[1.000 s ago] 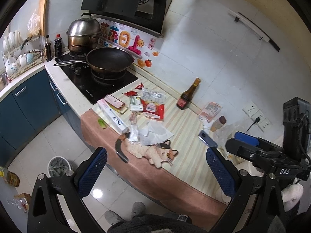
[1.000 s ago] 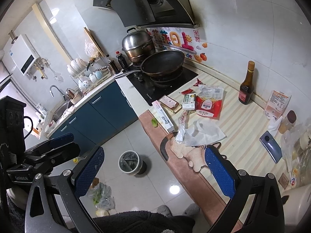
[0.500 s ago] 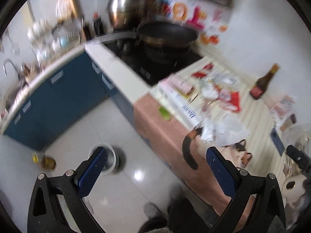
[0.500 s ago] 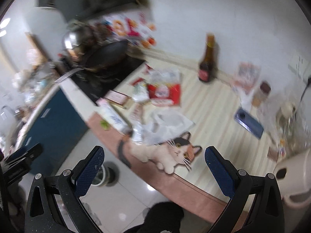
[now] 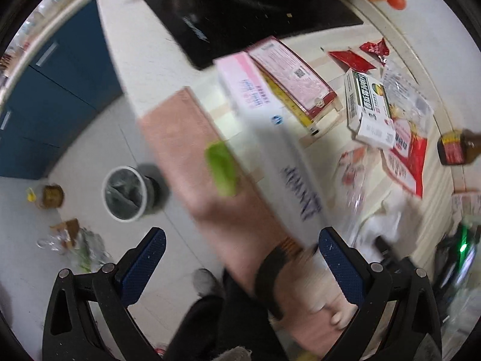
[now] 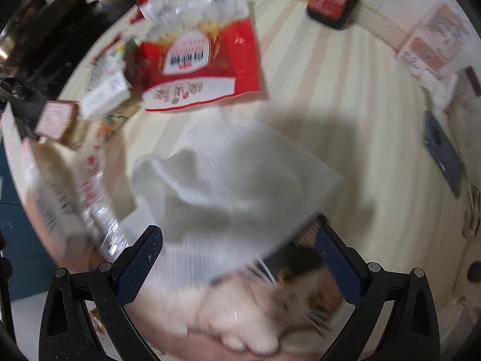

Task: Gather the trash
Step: 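Grasp the white toothpaste box with the left tool while the right tool grasps the paper towel, then carry both items to the floor bin and open both tools to drop them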

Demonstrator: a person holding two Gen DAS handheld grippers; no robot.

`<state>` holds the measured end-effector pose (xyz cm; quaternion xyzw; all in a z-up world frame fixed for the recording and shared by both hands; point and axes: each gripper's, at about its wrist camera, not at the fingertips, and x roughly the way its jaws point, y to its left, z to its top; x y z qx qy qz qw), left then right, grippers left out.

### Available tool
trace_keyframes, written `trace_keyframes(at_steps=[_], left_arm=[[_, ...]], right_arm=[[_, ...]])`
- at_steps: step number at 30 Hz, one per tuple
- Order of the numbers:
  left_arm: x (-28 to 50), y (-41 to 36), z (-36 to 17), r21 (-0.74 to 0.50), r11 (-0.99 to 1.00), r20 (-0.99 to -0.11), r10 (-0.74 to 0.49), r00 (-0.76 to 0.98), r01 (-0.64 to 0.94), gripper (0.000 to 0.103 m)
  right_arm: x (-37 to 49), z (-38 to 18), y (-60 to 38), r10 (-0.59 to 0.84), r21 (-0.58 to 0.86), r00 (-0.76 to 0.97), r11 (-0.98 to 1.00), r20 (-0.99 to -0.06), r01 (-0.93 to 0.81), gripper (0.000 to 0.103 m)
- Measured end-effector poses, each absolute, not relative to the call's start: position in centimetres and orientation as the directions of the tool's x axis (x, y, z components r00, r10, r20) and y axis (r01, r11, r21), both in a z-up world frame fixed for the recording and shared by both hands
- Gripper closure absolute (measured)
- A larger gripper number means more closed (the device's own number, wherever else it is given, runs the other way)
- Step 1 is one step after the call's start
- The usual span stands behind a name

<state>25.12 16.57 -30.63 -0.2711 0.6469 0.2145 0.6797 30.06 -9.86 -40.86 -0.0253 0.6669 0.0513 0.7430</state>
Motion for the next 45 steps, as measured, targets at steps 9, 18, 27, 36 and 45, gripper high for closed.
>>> trace_keyframes(at_steps=[9, 18, 27, 36, 45], left_arm=[[30.6, 18.0, -34.9, -0.174, 0.707, -0.98, -0.192, 0.05, -0.685, 0.055], [29.9, 16.0, -31.4, 0.0, 0.859, -1.0, 0.013, 0.022, -0.512, 0.07], [26.4, 16.6, -24.9, 0.04, 0.87, -0.984, 0.12, 0.133, -0.492, 0.071], [21.5, 22.0, -19.1, -0.002, 0.862, -0.93, 0.184, 0.317, -0.506, 0.071], [10.5, 32.7, -18.6, 0.006, 0.76, -0.91, 0.273, 0.311, -0.65, 0.071]], right_arm=[[30.8, -41.5, -10.1, 0.063, 0.03, 0.166, 0.98, -0.984, -0.195, 0.073], [32.8, -40.9, -12.2, 0.145, 0.12, 0.137, 0.977, -0.98, -0.179, 0.096], [32.7, -34.5, -11.0, 0.203, 0.157, 0.211, 0.963, -0.956, -0.217, 0.098], [30.0, -25.8, -4.5, 0.282, 0.171, 0.354, 0.934, -0.892, -0.313, 0.098], [22.1, -21.4, 9.2, 0.38, 0.168, 0.343, 0.842, -0.859, -0.512, 0.098]])
